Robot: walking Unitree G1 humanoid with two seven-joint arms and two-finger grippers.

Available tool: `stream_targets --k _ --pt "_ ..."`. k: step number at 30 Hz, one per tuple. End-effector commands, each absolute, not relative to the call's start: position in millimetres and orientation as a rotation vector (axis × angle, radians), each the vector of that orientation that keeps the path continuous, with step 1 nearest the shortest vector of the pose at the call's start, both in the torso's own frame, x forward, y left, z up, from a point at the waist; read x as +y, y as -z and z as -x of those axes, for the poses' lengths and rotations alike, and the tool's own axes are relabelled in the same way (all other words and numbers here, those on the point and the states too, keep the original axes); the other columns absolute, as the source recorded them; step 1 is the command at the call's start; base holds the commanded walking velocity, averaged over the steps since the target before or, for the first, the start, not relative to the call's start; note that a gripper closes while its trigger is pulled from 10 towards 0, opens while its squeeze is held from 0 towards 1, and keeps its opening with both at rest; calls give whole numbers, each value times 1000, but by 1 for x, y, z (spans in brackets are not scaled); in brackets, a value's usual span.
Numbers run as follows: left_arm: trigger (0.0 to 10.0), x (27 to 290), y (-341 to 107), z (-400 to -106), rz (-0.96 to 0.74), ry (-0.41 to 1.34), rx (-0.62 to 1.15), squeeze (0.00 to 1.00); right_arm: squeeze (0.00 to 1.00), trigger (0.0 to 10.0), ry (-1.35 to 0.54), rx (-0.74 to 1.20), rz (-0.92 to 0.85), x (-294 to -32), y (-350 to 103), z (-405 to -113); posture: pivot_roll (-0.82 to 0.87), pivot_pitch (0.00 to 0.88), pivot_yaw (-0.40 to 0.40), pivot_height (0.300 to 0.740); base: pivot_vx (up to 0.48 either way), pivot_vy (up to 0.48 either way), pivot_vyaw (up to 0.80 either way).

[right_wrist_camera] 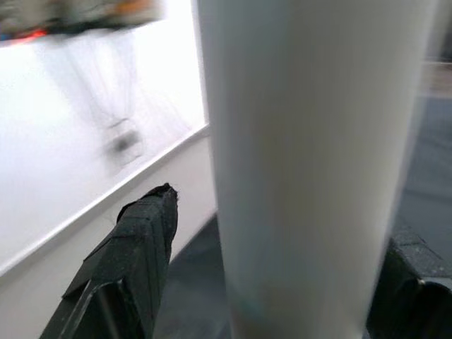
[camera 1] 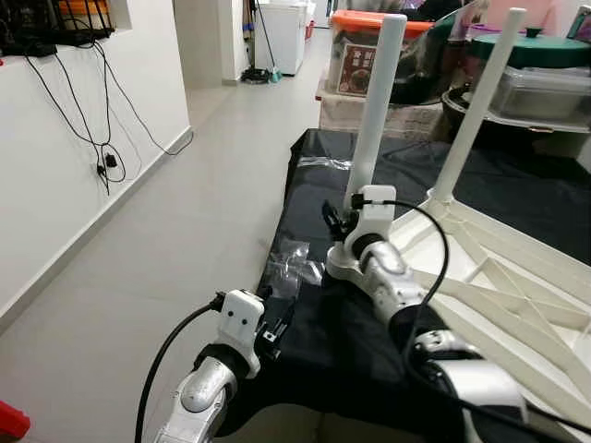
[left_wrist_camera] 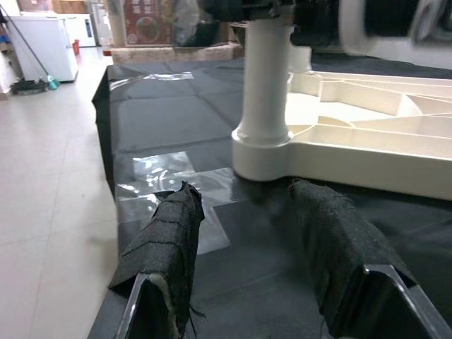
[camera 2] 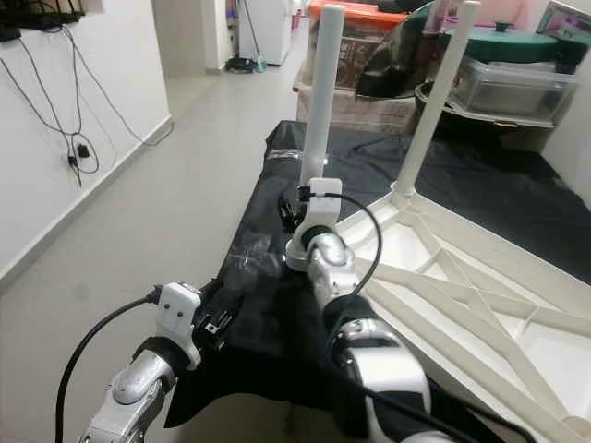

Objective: Building children table

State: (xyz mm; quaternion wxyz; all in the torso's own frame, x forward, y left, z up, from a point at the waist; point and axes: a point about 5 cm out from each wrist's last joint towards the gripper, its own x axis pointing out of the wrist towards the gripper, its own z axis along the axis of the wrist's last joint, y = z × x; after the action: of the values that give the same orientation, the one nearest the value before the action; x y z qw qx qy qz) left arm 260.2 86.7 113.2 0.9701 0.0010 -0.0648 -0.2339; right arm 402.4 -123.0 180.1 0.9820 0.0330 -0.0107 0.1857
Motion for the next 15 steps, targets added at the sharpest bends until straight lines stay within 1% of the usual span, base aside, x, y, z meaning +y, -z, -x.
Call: stream_targets --k 1,2,4,7,10,14,15 --pt "10000 86 -112 -261 -2 477 -119 0 0 10000 -632 19 -17 -100 -184 -399 72 0 -71 740 0 0 0" --pt "10000 86 -112 -261 -3 477 -120 0 0 10000 -822 67 16 -93 -183 -394 77 0 -75 740 0 0 0" --pt "10000 86 -112 -261 -4 478 -120 0 0 10000 -860 79 21 -92 -182 -393 77 0 -75 740 0 0 0" --pt "10000 86 -112 -260 -6 477 -121 0 0 10000 -1036 115 77 -80 -179 -386 85 0 -79 740 0 0 0" --pt "10000 86 -112 -260 -7 475 -122 0 0 10000 -1082 138 114 -73 -176 -383 89 0 -82 740 0 0 0" --pt "10000 86 -112 -259 -6 474 -123 0 0 10000 -1075 136 89 -69 -177 -384 90 0 -85 740 0 0 0" --pt "10000 86 -112 -259 -6 474 -123 0 0 0 -1046 126 76 -68 -176 -384 91 0 -88 740 0 0 0"
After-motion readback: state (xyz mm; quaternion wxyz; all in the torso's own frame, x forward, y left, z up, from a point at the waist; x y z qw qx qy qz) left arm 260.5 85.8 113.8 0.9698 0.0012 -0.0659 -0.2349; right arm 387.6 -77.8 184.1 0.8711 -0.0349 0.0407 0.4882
